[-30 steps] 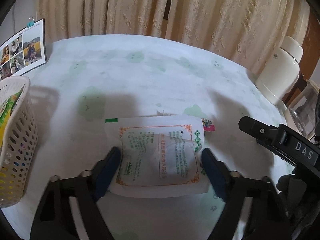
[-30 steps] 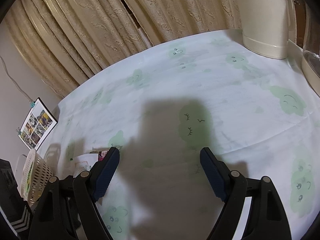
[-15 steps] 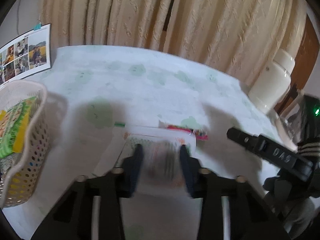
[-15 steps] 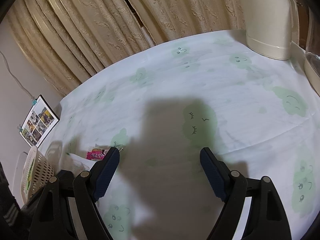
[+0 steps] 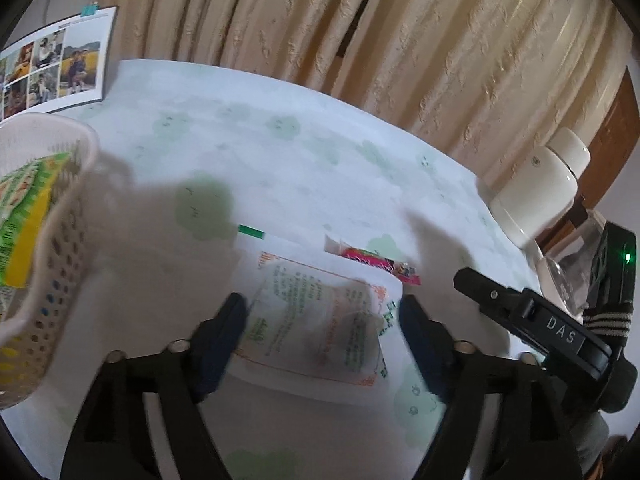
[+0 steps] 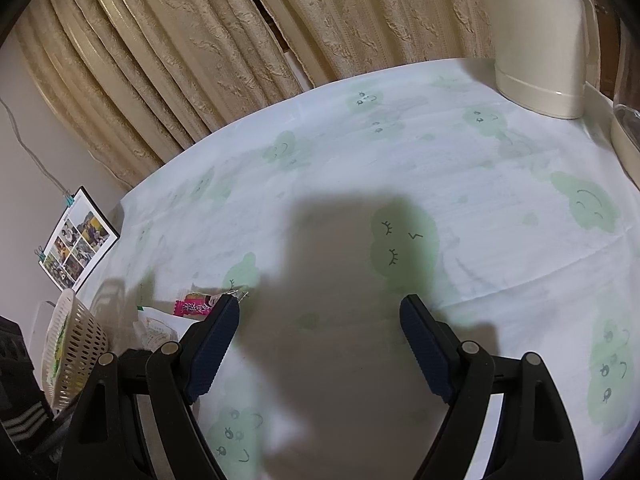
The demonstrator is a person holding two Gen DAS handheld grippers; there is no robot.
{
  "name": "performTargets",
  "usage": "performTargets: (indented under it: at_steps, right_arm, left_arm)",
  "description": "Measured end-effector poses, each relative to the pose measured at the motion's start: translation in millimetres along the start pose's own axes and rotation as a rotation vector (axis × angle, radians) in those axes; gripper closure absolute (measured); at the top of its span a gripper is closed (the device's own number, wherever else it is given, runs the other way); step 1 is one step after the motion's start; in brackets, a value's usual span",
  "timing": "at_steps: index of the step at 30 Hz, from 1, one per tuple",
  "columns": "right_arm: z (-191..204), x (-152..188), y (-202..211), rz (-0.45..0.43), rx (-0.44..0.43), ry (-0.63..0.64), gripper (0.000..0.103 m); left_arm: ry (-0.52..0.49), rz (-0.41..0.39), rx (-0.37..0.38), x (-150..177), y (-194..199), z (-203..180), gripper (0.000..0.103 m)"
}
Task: Organize snacks
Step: 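Close the left tool on the white paper packet and lift it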
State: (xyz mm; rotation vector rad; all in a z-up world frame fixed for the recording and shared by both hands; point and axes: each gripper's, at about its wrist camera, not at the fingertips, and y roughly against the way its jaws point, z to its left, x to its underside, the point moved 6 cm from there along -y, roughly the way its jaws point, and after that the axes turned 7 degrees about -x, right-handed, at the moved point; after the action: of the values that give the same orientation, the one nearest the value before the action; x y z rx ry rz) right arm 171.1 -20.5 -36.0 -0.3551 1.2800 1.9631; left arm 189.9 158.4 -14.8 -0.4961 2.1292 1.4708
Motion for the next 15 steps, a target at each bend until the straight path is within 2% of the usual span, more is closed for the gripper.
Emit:
performTargets:
  at_steps: [4, 15]
  right_arm:
    - [0, 0, 0, 0.0, -0.003, -0.005, 0.022]
    - [0, 1, 0, 0.001, -0.004, 0.0, 0.022]
  left_arm:
    - [-0.072, 0.015, -0.014, 6, -7, -10, 0.016]
    - [-0.177, 0.036, -0.073, 8, -15, -17, 0.013]
